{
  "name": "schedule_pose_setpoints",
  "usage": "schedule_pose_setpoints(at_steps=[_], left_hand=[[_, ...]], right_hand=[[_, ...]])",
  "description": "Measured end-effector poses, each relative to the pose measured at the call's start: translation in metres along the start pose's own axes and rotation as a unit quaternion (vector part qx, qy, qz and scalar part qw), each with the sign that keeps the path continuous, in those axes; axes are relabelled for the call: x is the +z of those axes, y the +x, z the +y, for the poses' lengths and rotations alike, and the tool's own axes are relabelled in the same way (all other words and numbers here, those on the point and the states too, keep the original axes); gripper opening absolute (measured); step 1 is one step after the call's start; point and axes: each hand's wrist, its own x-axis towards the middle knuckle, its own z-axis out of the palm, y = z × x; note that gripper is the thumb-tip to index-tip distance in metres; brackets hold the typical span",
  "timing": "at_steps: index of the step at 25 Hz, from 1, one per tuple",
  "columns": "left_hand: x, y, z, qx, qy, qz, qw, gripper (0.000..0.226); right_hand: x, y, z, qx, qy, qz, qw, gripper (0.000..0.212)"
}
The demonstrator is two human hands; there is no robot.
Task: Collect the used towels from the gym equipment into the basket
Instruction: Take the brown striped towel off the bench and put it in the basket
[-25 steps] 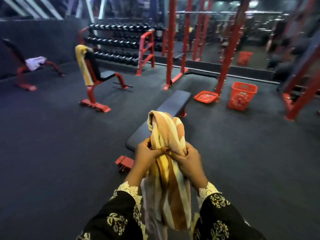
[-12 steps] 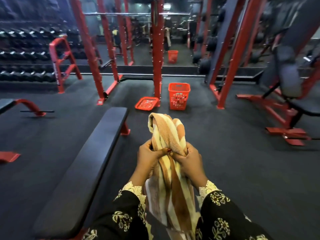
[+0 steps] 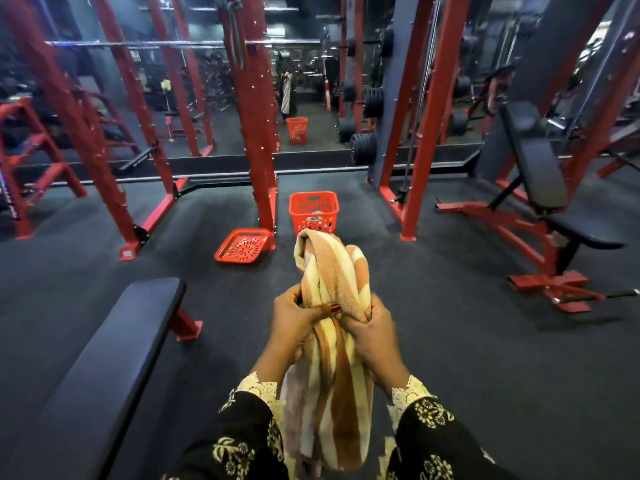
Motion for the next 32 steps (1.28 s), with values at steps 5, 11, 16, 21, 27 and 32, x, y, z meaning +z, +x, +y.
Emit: schedule_pose_setpoints(at_steps=[5, 11, 16, 21, 27, 32], left_hand=[[0.048, 0.169, 0.026, 0.009, 0.006, 0.007, 1.000, 0.034], [0.086, 0.347, 0.013, -0.010, -0.011, 0.023, 1.000, 0.042], [0.109, 0.513, -0.014, -0.010, -0.014, 0.028, 0.999, 0.037], [0.129, 0.698, 0.006, 0.004, -0.016, 0.014, 1.000, 0.041], [0.144, 0.889, 0.021, 0.033, -0.004, -0.004, 0.999, 0.038], [0.155, 1.040, 0.026, 0.080, 0.008, 0.006, 0.997, 0.041]], right_hand=[[-0.002, 0.183, -0.008, -0.011, -0.014, -0.007, 1.000, 0.045], [0.011, 0.368, 0.009, -0.006, -0.023, -0.031, 0.999, 0.050], [0.043, 0.533, 0.042, -0.009, -0.026, -0.033, 0.999, 0.047], [0.073, 0.714, 0.032, 0.000, -0.024, -0.021, 0.999, 0.043], [0.102, 0.908, 0.026, -0.026, -0.017, -0.073, 0.997, 0.044], [0.134, 1.068, 0.034, -0.074, -0.050, -0.071, 0.993, 0.042]])
